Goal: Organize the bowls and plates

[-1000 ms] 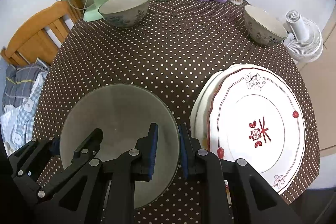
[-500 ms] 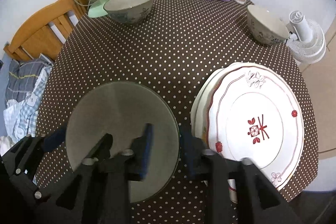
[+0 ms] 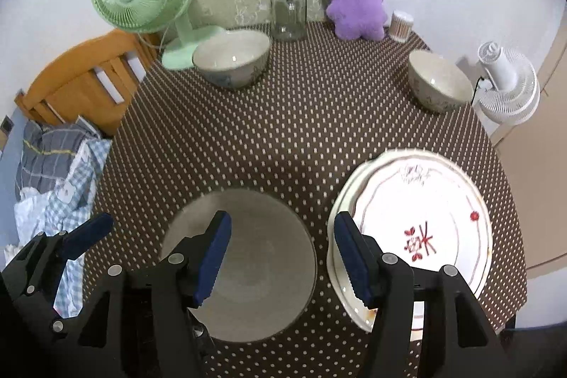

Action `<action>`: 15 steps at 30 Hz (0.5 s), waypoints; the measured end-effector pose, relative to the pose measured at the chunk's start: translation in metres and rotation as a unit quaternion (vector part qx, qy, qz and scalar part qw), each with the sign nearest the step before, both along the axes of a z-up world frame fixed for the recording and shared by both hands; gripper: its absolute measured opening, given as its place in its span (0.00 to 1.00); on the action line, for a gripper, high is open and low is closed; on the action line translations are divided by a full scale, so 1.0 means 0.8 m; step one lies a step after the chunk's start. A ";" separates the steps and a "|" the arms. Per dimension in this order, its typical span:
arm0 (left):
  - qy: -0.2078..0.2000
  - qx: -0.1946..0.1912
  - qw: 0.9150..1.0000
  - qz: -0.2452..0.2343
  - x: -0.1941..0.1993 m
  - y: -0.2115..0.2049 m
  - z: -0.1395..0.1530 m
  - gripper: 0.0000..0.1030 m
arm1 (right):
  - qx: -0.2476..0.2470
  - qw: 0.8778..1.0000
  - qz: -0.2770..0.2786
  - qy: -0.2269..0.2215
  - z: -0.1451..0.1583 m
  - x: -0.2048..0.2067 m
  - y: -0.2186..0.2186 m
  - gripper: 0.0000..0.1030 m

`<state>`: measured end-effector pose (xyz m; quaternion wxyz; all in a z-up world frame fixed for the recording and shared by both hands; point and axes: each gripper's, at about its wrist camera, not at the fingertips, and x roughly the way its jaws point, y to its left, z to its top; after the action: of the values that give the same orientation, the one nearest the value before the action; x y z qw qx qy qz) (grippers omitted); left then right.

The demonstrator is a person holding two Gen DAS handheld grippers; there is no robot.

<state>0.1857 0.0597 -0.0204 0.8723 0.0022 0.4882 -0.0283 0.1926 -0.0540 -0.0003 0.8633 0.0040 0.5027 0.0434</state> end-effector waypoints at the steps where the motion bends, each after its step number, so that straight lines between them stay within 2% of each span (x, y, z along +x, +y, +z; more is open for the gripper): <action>1: -0.006 -0.001 1.000 0.000 0.004 0.000 0.006 0.81 | 0.000 1.000 0.001 -0.005 0.005 0.003 0.001 0.62; 8: -0.031 -0.006 0.999 0.011 0.036 0.002 0.031 0.81 | 0.007 0.999 0.013 -0.029 0.037 0.043 0.000 0.62; 15: -0.047 0.008 0.998 0.035 0.082 0.001 0.044 0.80 | 0.013 0.998 0.038 -0.048 0.046 0.100 0.001 0.62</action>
<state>0.2514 0.0607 0.0150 0.8948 -0.0069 0.4464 0.0066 0.2724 -0.0529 0.0362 0.8839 -0.0061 0.4601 0.0829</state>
